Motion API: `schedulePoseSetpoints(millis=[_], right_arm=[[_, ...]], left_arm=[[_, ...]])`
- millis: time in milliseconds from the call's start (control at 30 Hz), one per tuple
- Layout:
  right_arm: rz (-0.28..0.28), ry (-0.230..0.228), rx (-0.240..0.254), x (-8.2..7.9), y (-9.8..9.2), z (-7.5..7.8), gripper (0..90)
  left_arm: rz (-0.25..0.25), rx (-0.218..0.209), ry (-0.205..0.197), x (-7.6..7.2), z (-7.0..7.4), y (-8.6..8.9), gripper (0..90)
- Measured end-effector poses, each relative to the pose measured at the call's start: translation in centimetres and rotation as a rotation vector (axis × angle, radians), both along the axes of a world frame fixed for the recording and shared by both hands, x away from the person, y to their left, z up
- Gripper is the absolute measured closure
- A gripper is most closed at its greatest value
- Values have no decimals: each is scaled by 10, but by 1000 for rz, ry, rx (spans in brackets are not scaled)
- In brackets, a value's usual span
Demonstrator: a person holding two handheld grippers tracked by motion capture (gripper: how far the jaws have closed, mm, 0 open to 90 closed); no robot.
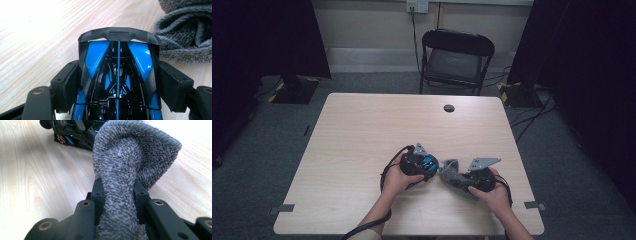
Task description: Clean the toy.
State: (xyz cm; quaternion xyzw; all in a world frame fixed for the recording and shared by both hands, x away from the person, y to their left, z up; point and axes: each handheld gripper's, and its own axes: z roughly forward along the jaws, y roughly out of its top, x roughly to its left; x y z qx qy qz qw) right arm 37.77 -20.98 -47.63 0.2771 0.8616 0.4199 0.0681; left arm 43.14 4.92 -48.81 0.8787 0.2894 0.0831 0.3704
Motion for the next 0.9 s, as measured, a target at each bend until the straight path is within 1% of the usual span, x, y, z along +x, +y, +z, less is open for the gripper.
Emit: schedulePoseSetpoints(millis=[133,200,467,500,533,567,600,667,733,767,800,833,900], right_arm=[[-1,0,0,0,0,-2,694],[1,0,-1,-1,0,-2,693],[6,3,0,-1,0,-2,685],[8,3,-1,-1,0,-2,685],[7,2,-2,-1,0,-2,685],[7,2,-2,-1,0,-2,685],[7,2,-2,-1,0,-2,685],[8,1,-3,-1,0,-2,685],[9,1,-5,-1,0,-2,685],[10,0,-4,-1,0,-1,685],[12,0,-2,-1,0,-1,685],[11,-1,-4,-1,0,-1,685],[11,-1,-4,-1,0,-1,685]], left_arm=[[-6,23,-17,-2,0,-2,251],[-6,27,-26,-2,-1,-3,250],[-18,30,-17,-2,-1,-3,244],[-18,28,-15,-1,0,-3,239],[-11,13,-16,-1,1,-2,235],[-3,-5,-6,-1,2,-2,231],[2,-8,8,0,4,-1,227],[2,-19,6,0,6,0,221],[15,-42,2,0,9,0,216],[23,-47,-4,1,10,1,203],[25,-50,3,1,12,1,191],[30,-49,0,1,14,1,190],[24,-47,-9,0,18,3,190]])
